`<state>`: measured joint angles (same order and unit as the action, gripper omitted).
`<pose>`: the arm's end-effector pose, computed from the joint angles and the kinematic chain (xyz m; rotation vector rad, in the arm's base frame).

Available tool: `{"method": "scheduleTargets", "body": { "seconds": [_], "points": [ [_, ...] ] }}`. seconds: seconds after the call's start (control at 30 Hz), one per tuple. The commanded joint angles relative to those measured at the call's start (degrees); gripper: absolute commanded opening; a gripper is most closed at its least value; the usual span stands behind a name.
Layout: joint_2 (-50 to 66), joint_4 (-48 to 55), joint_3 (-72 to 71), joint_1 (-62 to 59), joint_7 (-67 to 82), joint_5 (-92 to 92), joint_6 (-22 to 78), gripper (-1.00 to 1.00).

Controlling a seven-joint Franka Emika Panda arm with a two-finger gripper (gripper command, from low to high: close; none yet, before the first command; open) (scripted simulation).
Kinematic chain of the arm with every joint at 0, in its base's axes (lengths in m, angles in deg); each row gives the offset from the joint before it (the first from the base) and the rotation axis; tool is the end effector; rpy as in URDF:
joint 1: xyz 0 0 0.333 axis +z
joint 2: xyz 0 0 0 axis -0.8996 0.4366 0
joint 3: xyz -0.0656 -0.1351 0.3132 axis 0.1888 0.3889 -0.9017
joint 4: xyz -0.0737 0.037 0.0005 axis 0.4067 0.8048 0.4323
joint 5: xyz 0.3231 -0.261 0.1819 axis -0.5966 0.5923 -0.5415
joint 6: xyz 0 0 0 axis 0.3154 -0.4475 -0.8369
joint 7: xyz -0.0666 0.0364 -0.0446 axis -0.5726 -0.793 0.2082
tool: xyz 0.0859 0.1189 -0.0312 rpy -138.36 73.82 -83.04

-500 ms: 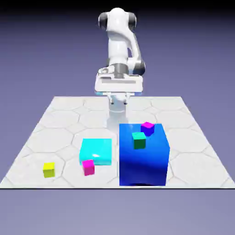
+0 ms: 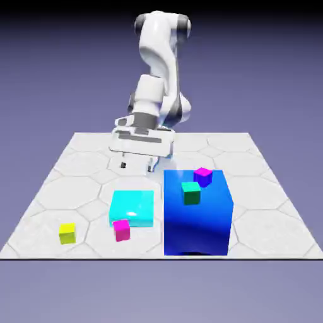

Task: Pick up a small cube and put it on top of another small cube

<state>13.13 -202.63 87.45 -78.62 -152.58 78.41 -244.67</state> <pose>0.5092 -0.0916 0.3308 -2.3318 1.7112 -0.8197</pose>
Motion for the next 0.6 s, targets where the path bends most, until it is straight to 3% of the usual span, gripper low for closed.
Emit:
{"method": "scheduleTargets", "body": {
  "seconds": [0.0, 0.57],
  "points": [
    [1.2, 0.7, -0.1, -0.9, -2.5, 1.5, 0.3, 0.0],
    [22.4, 12.3, -1.9, -16.9, -44.9, 27.6, 6.0, 0.0]
  ]
}}
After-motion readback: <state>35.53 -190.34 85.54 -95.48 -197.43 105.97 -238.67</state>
